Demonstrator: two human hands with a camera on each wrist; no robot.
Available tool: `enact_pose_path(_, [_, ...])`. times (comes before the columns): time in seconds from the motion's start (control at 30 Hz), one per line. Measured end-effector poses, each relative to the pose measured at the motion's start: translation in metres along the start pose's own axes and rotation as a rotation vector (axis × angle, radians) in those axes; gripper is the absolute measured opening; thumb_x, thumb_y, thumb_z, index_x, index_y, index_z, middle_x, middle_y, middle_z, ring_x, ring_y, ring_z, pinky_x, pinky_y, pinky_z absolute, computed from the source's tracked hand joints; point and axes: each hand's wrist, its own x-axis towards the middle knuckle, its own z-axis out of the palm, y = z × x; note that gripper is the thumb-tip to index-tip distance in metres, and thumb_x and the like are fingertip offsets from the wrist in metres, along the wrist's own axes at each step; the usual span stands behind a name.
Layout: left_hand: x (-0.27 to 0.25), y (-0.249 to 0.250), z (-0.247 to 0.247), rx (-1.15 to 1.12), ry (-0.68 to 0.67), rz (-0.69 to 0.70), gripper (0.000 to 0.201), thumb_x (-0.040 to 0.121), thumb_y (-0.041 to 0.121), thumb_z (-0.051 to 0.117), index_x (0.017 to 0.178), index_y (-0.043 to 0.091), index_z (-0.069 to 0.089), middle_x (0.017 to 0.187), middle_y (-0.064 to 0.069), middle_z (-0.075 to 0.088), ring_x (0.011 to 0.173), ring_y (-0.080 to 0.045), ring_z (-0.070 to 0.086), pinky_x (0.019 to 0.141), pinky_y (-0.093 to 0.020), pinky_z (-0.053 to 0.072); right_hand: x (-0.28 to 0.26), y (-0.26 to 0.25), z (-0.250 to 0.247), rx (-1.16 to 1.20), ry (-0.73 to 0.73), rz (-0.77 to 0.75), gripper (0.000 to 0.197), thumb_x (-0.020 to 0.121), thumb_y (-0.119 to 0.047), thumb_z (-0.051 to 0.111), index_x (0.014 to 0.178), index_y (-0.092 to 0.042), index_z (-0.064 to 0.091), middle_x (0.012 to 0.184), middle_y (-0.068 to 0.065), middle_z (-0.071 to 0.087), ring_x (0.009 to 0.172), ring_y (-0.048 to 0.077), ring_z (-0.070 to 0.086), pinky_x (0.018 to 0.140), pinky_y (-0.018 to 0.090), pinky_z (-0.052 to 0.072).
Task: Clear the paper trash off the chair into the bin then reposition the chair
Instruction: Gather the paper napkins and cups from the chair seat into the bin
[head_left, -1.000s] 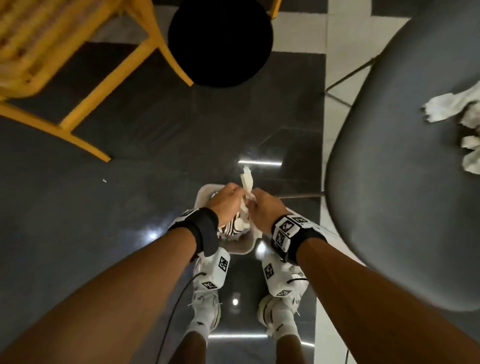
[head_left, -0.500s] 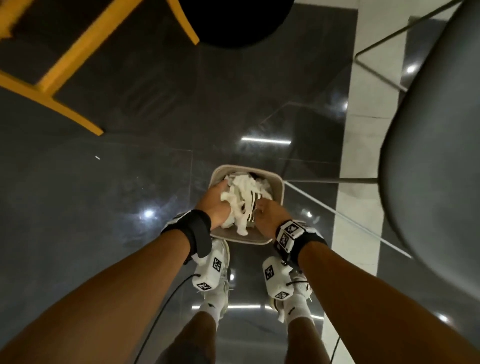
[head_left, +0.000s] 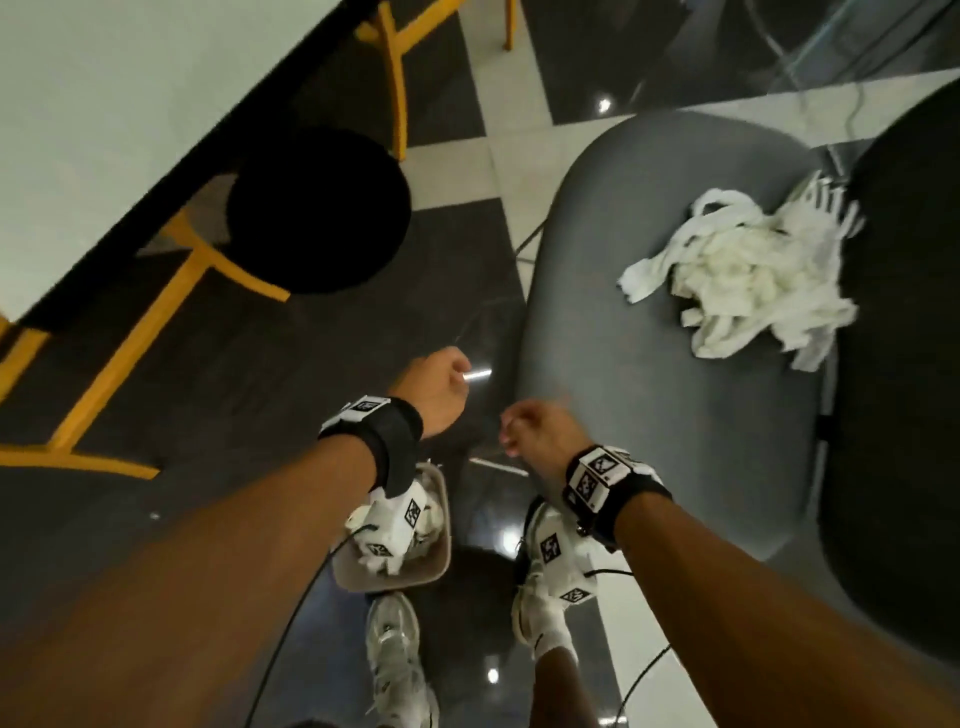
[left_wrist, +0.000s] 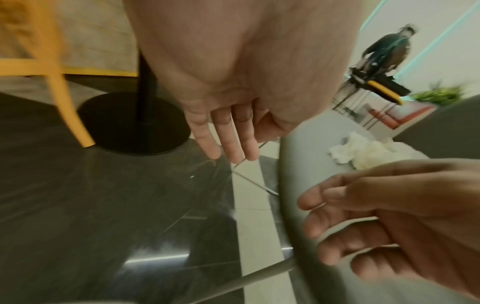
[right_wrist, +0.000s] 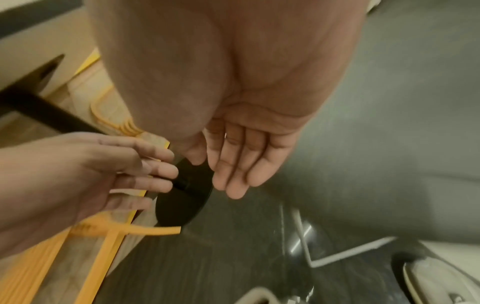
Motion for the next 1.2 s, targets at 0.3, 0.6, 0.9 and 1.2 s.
enact_pose_path(0.3, [0.093, 0.251, 0.088, 0.344, 0.033, 0.376, 0.065, 0.082, 0.032, 0.065, 0.142, 0.023, 0.041, 0.140, -0.005, 0.047, 0.131, -0.029, 0.042, 0.110, -0.044, 0.038, -0.001, 0.064, -0.238, 0.029, 0.293, 0.072, 0.035, 0.079, -0.038, 0.047, 0.097, -0.021, 0.071, 0.094, 0.007, 0.077, 0.091, 0.030, 0.073, 0.087, 0.044, 0.058])
enact_pose_path(0.6, [0.158, 0.323, 0.145, 0.636, -0.108, 0.414, 0.039, 0.080, 0.023, 0.067, 0.119, 0.030, 0.063, 0.153, -0.003, 0.037, 0.140, -0.030, 0.035, 0.110, -0.045, 0.035, 0.018, 0.090, -0.336, 0.123, 0.490, 0.004, 0.021, 0.089, -0.038, 0.066, 0.088, -0.018, 0.071, 0.076, -0.007, 0.069, 0.075, 0.011, 0.065, 0.064, 0.023, 0.046])
enact_pose_path(0.9, [0.137, 0.290, 0.112, -0.060, 0.174, 0.205, 0.008, 0.089, 0.010, 0.043, 0.094, 0.012, 0.049, 0.077, -0.006, 0.054, 0.071, -0.026, 0.045, 0.059, -0.028, 0.038, 0.068, 0.072, -0.383, -0.207, 0.784, -0.088, 0.037, 0.090, -0.025, 0.063, 0.127, -0.021, 0.056, 0.132, 0.001, 0.053, 0.119, 0.021, 0.053, 0.102, 0.041, 0.051])
enact_pose_path(1.2, [0.120, 0.295, 0.081, -0.097, 0.077, 0.397, 0.018, 0.082, 0.014, 0.065, 0.096, 0.025, 0.064, 0.106, 0.010, 0.064, 0.098, -0.013, 0.062, 0.089, -0.019, 0.048, 0.130, 0.057, -0.411, -0.626, 0.522, 0.160, 0.091, 0.086, -0.022, 0.072, 0.157, -0.013, 0.016, 0.152, 0.021, 0.036, 0.137, 0.046, 0.038, 0.114, 0.059, 0.028])
